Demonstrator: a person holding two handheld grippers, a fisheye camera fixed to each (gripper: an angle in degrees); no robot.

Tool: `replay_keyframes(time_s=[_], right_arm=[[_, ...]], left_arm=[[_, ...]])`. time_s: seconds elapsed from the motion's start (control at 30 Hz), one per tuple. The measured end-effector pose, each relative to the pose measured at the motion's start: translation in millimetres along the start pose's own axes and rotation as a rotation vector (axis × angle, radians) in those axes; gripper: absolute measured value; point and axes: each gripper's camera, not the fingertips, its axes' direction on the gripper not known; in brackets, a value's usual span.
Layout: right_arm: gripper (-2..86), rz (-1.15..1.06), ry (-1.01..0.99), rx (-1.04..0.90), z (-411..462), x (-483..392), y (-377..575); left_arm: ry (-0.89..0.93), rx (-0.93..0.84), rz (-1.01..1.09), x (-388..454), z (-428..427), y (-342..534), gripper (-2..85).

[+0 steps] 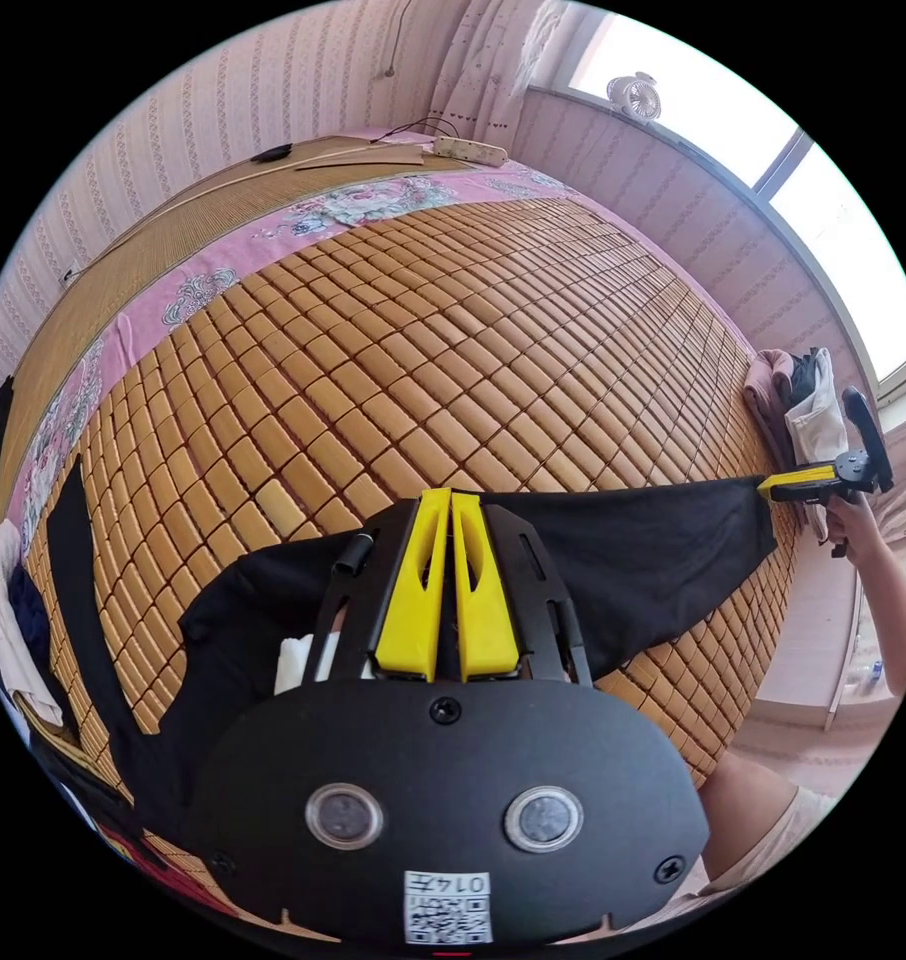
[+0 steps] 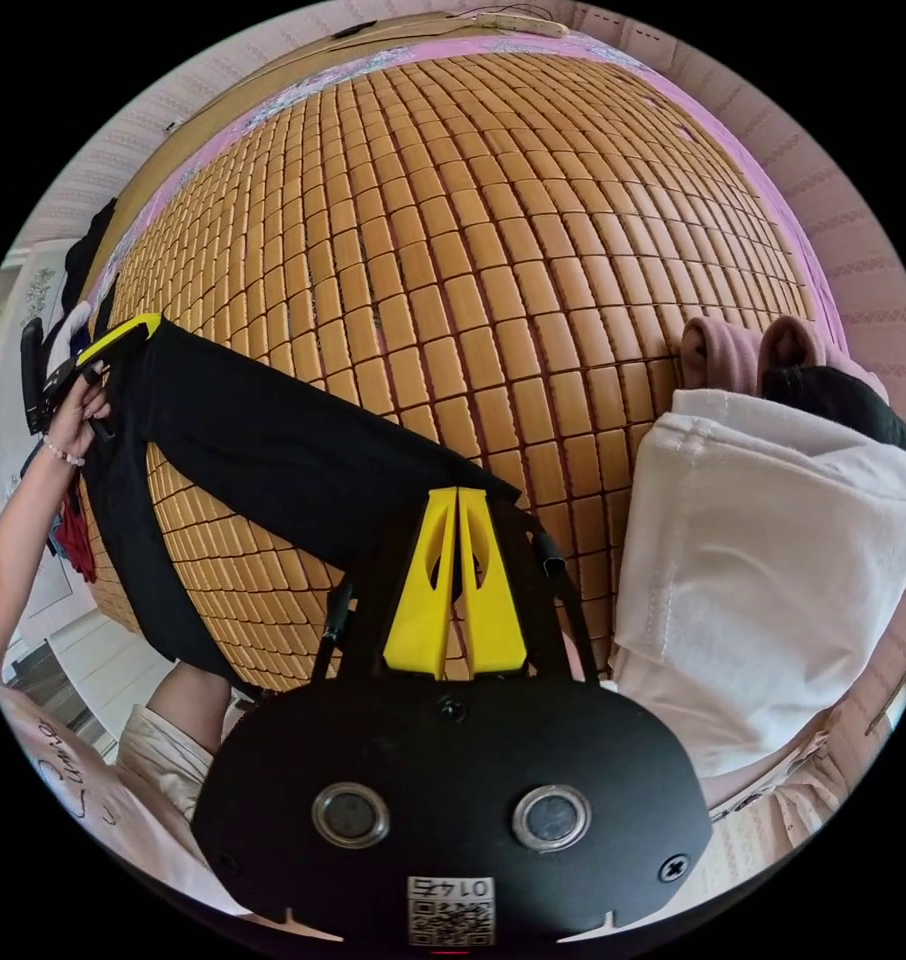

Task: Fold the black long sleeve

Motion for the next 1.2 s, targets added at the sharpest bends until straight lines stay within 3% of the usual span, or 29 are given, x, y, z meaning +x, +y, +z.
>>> replay_keyframes(time_s=[0.33,0.53,0.7,0.8,0.97,1.07,1.2], right_arm=[[-0.4,-0.011,0.072,-0.029,6,-29,-12],[0.4,0.002,0.278,-0.034,-2,-72,-17],[5.5,-0.118,0.065,0.036,-35,-129,-13],[8.2,-0.231,-0.066,0.056,-45,-194,-25],[8.3,-0.612,-0.228,0.050,-35,-397,-73],[8.2,-0.782,-0.269,0.067,-24,-525,-97],[8.4,-0.799,-0.291,0.080,7,-659,-123]], left_arm=[[0.029,0.026,-0.038,-6,-32,22,-0.9],[0.040,0.130,-0.047,-2,-84,56,0.0],[0.072,0.280,-0.032,2,-181,140,2.9],[-0.013,0.265,-0.125,-8,-229,221,4.1],[-0.241,0.066,-0.347,-36,-271,370,3.9],[-0.235,0.019,-0.460,-50,-280,426,3.1],[-0.194,0.029,-0.555,-59,-288,469,2.2]])
